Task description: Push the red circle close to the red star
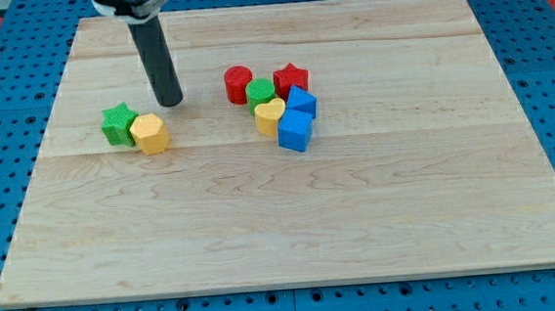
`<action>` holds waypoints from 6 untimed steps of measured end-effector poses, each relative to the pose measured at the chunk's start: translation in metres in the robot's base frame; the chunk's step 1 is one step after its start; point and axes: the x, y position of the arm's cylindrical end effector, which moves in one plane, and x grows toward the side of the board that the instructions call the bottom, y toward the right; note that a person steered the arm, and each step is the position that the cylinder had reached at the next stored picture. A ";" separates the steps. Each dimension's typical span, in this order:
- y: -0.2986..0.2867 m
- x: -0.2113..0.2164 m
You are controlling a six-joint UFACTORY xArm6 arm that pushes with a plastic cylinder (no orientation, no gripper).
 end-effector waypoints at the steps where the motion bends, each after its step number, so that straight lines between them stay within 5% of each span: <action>1: 0.019 -0.010; 4: 0.088 -0.007; 5: 0.009 -0.011; 6: -0.004 -0.018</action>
